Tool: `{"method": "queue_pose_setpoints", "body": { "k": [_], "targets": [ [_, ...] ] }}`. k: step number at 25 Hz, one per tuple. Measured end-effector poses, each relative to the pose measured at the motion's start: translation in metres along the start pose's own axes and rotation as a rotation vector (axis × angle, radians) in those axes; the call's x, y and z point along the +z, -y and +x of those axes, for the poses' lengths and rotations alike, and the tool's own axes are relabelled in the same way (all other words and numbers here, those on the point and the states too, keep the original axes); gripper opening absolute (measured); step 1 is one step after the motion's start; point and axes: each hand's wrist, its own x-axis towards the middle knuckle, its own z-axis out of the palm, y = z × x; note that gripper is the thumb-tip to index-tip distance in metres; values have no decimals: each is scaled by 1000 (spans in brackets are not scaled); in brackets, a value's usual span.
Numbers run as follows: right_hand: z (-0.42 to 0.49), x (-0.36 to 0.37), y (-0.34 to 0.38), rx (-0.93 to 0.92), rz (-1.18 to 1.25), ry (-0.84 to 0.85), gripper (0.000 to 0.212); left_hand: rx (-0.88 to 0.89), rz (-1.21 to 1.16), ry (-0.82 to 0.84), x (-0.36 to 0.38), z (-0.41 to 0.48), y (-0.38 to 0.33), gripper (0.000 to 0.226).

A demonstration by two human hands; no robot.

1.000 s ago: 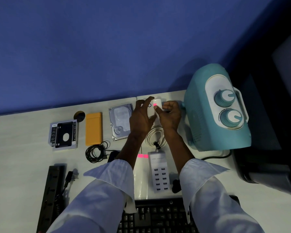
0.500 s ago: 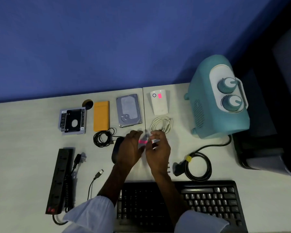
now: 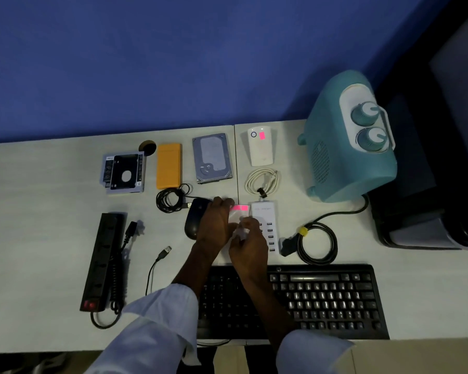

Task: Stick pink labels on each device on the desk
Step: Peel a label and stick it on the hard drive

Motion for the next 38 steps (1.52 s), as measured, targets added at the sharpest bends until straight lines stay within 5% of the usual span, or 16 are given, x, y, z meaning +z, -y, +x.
{"method": "queue_pose_setpoints", "body": {
  "k": [9, 28, 38],
  "targets": [
    [1, -6, 0, -11, -74, 35, 48, -52, -290, 15, -11, 16, -6, 15],
    [21, -8, 4, -119, 23, -118, 15, 45, -325, 75, -21, -2, 15, 18],
    [32, -9, 0, -1, 211, -146, 13, 5, -223, -22, -15, -5, 21, 19]
  ]
}}
